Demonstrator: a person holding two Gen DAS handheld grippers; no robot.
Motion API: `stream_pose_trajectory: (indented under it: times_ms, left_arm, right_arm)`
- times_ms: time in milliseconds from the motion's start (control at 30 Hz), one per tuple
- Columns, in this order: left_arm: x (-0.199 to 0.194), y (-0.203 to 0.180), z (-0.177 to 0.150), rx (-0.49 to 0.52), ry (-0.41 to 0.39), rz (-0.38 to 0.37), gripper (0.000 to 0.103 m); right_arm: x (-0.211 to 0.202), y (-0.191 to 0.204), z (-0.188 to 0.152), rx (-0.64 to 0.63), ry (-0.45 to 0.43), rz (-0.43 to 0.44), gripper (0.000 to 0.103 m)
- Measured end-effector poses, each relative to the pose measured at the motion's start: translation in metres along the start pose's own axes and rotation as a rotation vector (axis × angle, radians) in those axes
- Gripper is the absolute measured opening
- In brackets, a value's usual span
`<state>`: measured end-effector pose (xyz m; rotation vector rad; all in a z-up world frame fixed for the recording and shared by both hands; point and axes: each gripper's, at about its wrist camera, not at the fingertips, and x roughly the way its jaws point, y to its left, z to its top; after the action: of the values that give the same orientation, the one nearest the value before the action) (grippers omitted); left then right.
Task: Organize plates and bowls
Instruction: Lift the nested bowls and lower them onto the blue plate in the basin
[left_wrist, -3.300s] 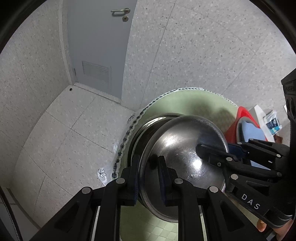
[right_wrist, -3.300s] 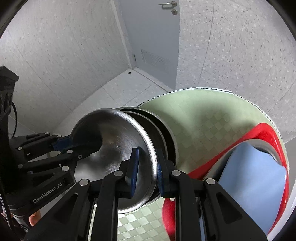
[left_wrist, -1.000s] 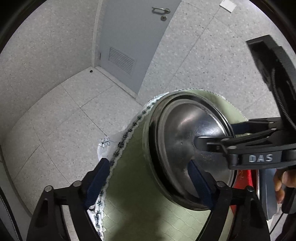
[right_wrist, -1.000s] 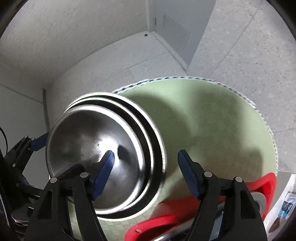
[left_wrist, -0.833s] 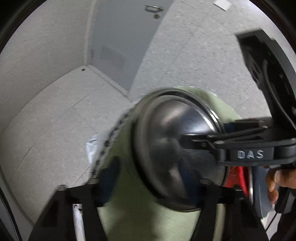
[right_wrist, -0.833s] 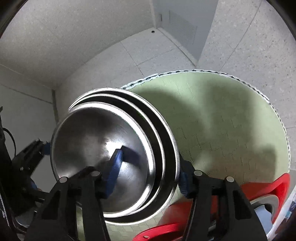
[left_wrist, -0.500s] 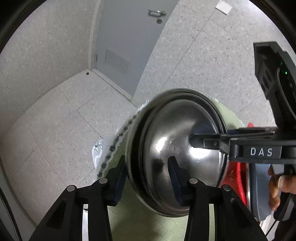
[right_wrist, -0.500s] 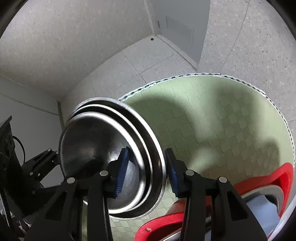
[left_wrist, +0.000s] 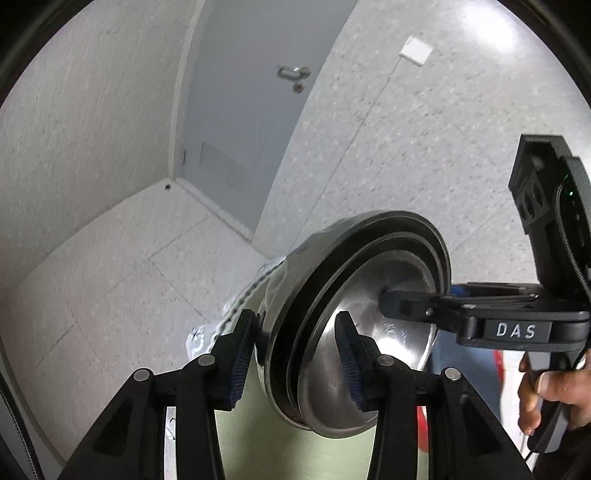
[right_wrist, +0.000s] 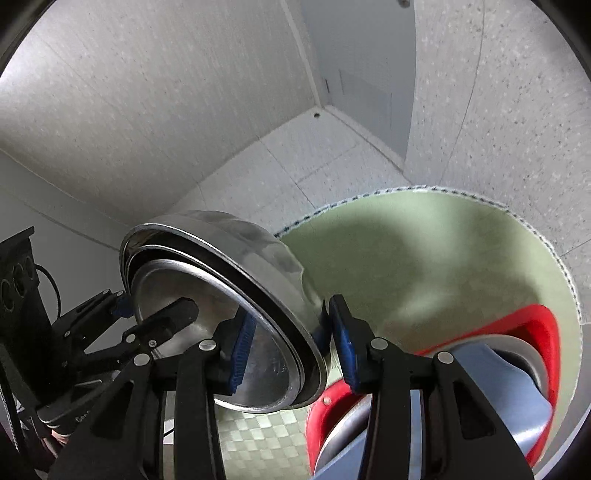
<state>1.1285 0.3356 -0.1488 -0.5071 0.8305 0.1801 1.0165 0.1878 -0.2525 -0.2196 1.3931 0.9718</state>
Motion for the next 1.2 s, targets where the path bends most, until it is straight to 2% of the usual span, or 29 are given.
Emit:
stream_pose_trajectory:
  times_ms: [133,267,533,667,867,1200]
  left_arm:
    - [-0.022,-0.027,-0.001,0.049,-0.039,-0.033,0.038]
    - [-0.030,-0.056,-0.008,0.102,-0.046,-0.069,0.038]
    - [-0.011,-0.114,-0.028,0.205,0.034,-0.136,0.038]
    - [0.022,-0.133,-0.027,0.230,0.104,-0.152,0.038]
    - [0.070,-0.163,-0.018,0.262,0.190,-0.130,0.038]
    - [0.108,-0.188,-0.010,0.277,0.259,-0.095,0.038]
  right_arm:
    - [-0.037,-0.004,-0.008,0.014,-0.053,-0.004,0.041]
    - [-0.070,-0.012,-0.024,0.034,-0.095,-0.034,0.041]
    - [-0.115,-0.048,-0.071,0.130,-0.125,-0.118,0.041]
    - [-0.114,-0.073,-0.089,0.185,-0.114,-0.135,0.041]
    - [-0.101,-0.093,-0.106,0.231,-0.063,-0.149,0.041]
    - [-0.075,-0.117,-0.113,0.258,-0.007,-0.171,0.041]
